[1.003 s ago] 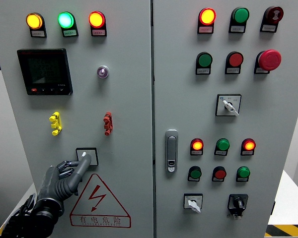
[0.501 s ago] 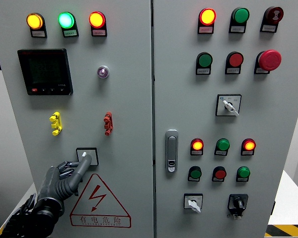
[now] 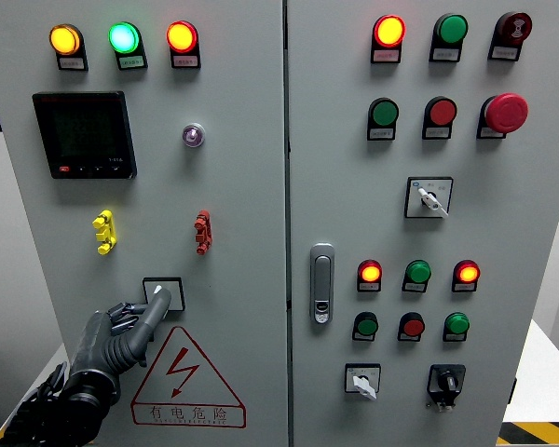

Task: Turn on light switch 1
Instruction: 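Twist the rotary switch handle with the left hand fingers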

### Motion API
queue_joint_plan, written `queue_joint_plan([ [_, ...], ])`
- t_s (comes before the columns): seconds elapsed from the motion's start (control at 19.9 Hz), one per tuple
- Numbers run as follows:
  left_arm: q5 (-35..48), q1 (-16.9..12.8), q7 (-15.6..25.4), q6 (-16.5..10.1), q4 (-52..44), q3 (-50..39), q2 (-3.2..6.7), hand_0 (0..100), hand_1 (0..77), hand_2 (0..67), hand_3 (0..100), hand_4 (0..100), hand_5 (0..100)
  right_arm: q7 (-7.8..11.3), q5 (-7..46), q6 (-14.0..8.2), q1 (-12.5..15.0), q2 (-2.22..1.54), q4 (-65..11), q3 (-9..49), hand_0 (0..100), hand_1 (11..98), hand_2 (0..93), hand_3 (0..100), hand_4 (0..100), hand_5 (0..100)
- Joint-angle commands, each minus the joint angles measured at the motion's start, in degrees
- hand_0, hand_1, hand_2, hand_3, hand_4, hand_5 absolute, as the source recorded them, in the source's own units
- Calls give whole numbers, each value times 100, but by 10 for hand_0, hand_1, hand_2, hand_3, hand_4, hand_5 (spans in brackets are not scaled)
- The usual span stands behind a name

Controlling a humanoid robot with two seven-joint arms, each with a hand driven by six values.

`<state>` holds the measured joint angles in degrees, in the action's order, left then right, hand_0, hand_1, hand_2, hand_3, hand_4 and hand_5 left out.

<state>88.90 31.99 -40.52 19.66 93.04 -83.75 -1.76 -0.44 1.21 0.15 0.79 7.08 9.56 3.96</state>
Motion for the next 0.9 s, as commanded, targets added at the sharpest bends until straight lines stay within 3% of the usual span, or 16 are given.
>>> queue_joint_plan([
  [0.0,-4,36,0,-6,-5,-1,0,199,479,521,916,1000,894,0,2,3,0,4,2,0,0,196,0,195,192,106],
  [0.7,-4,106,-26,-6,-93,8,-9,136,499,522,917,1000,895,0,2,3,0,4,-6,0,0,195,0,195,192,106],
  [0.85,-4,115,-26,-6,-93,8,-9,246,497,523,919,1000,895,0,2,3,0,4,2,0,0,195,0,195,192,106],
])
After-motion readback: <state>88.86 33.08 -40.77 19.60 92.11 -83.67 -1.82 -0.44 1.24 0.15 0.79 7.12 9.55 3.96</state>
